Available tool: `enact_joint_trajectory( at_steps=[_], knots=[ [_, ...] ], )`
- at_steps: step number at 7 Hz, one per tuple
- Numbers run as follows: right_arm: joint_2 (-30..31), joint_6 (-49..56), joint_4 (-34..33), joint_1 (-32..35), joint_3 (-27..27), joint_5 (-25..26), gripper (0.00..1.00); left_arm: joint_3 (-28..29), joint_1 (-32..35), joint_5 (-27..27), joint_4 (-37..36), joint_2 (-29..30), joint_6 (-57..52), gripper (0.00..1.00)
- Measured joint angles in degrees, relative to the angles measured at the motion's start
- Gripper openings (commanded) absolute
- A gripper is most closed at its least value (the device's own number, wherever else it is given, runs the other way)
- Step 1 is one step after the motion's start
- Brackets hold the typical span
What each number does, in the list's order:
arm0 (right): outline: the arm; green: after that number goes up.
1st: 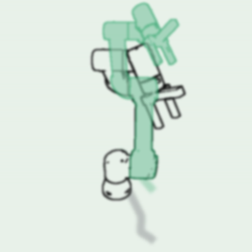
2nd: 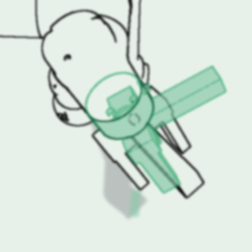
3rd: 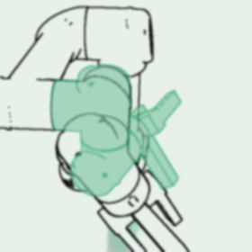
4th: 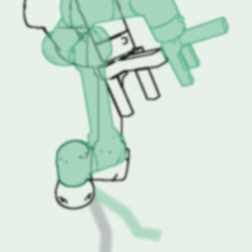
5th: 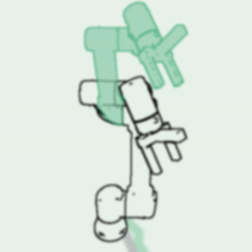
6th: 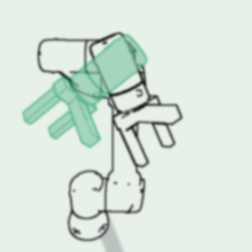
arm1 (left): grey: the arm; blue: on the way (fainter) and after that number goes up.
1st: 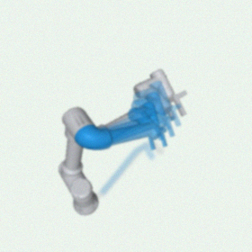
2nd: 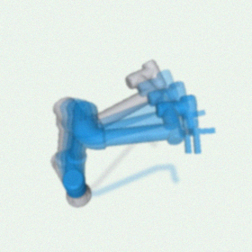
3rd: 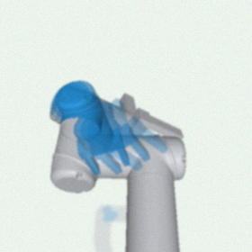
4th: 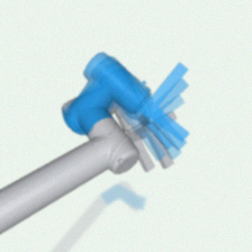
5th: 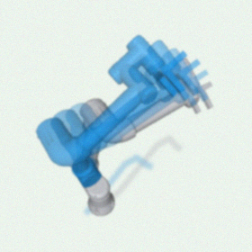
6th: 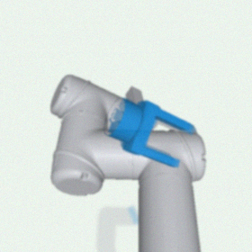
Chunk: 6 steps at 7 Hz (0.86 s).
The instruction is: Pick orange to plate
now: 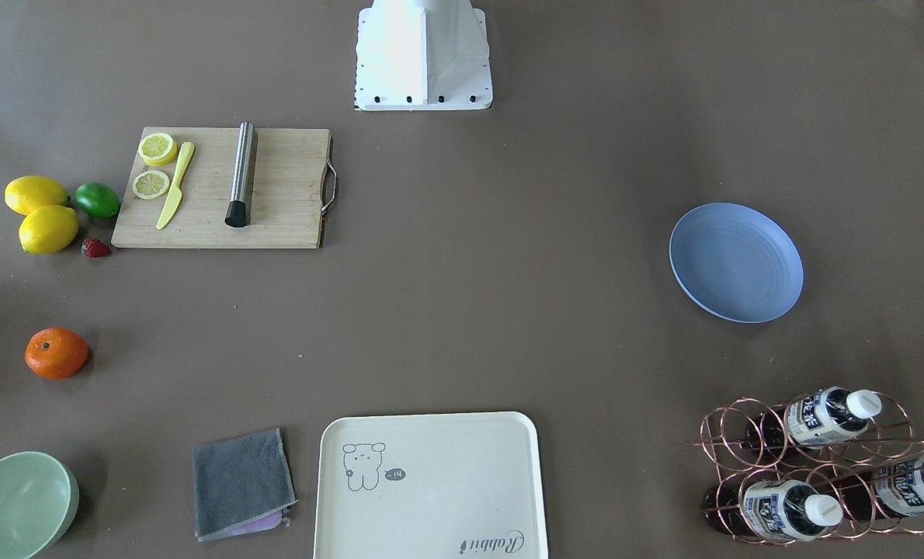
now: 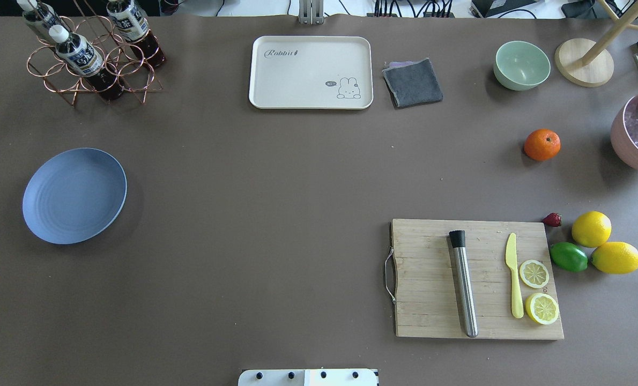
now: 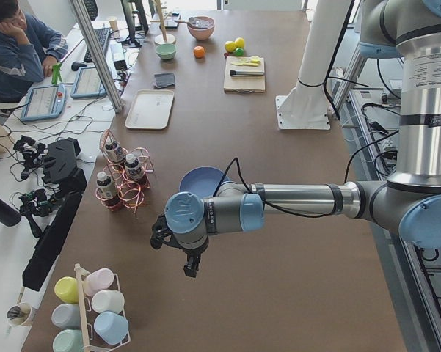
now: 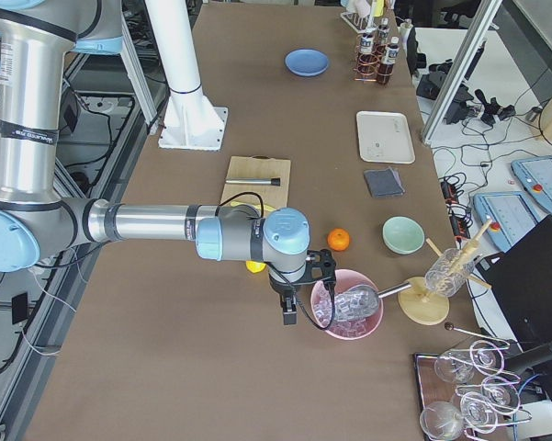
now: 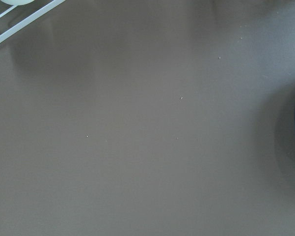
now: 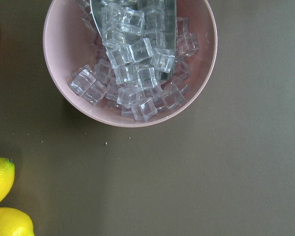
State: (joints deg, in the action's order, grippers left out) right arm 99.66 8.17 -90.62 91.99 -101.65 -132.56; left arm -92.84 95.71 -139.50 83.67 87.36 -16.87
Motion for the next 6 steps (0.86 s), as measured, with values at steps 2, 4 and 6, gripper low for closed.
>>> enact_joint_trajectory(
  at_steps=[2, 4, 6],
  knots=[
    [-0.3, 0.0, 0.0, 0.0, 0.0, -0.8, 1.00, -1.1, 0.4, -0.2, 0.1, -0.7, 0.0, 0.98],
    [-0.5, 0.0, 0.0, 0.0, 0.0, -1.4, 1.00, -3.4, 0.9, -0.2, 0.1, -2.3, 0.0, 0.98],
    [-0.6, 0.1, 0.6, 0.0, 0.0, -1.4, 1.00, -3.9, 1.1, 0.1, 0.1, -2.5, 0.1, 0.98]
  ],
)
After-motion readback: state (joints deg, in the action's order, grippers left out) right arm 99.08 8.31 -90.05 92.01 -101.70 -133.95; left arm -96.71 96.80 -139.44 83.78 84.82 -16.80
